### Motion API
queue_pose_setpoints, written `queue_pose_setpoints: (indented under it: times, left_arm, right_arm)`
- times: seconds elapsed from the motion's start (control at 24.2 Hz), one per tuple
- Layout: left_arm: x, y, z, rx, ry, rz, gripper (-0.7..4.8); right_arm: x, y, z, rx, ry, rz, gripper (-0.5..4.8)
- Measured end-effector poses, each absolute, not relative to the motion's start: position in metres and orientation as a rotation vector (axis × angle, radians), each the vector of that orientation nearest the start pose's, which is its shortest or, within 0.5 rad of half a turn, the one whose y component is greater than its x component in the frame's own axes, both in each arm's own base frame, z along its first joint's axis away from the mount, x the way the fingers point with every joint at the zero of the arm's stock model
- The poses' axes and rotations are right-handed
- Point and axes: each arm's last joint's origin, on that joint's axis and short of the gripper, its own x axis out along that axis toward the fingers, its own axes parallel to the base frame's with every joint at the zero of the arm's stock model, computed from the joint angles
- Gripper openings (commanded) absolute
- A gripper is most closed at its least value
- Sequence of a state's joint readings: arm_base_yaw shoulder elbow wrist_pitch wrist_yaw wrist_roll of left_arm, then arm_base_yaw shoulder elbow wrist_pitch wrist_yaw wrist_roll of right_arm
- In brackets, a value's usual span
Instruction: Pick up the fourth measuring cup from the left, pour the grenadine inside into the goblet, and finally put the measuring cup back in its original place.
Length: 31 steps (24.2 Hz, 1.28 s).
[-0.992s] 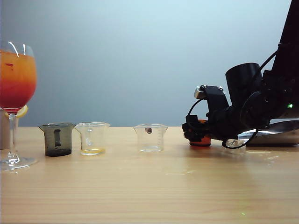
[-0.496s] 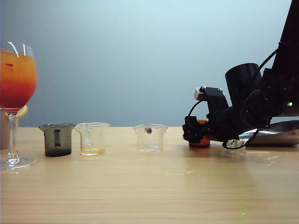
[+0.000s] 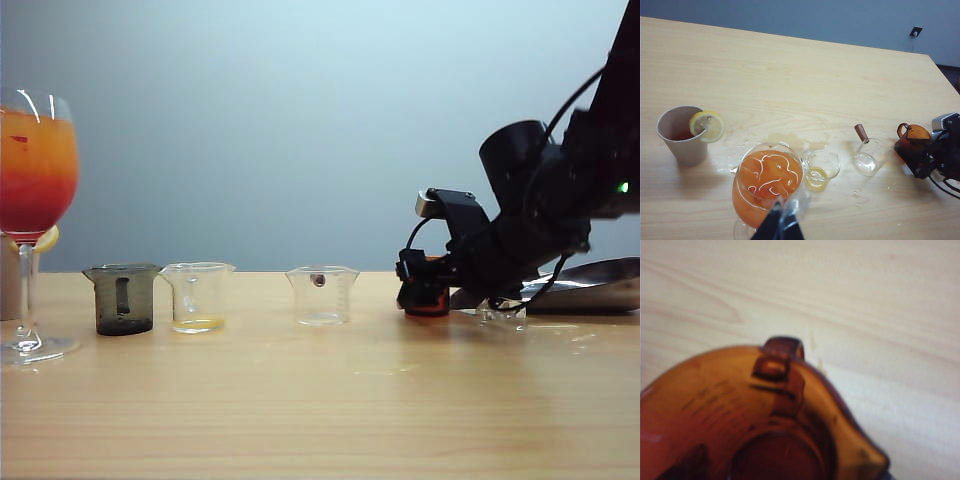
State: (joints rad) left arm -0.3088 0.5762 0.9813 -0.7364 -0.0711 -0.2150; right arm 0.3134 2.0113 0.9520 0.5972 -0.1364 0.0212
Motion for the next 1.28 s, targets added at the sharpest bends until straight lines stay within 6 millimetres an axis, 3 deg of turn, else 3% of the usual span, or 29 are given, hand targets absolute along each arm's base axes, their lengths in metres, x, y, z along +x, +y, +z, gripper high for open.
queue_pose_setpoints:
  times: [0.37,0.66,0.74,0.79,0.83,1.07,1.28]
  left_arm:
    - [0.088,-0.026,0.368,-0.149,0.35,-0.199,-0.05]
    - [0.088,-0.026,0.368,-0.15,0.349,-0.2,-0.05]
    - [0.088,-0.026,0.368,-0.15,0.349,-0.203,-0.05]
    - [0.088,-0.026,0.368,-0.15,0.348,-0.203,-0.05]
    - [0.088,-0.026,0.368,-0.15,0.349,-0.203,-0.05]
    - [0.082,-0.024,0.369,-0.154,0.328,-0.206,-0.05]
    - [0.077,-0.023,0.37,-0.141,0.3,-0.211,-0.05]
  right_arm:
    - [0.355,0.12,0.154,-0.022,0.552,0.454,3.82]
    - [0.327,0.112,0.201,-0.02,0.615,0.475,3.74]
    - [0.313,0.108,0.227,-0.004,0.582,0.515,2.05]
    - [0.306,0.106,0.239,0.003,0.562,0.53,0.03]
    - [0.291,0.104,0.264,0.007,0.495,0.548,-0.03]
    - [0.226,0.085,0.343,-0.005,0.217,0.566,-0.02]
    - [0.192,0.073,0.363,-0.139,0.062,0.538,-0.02]
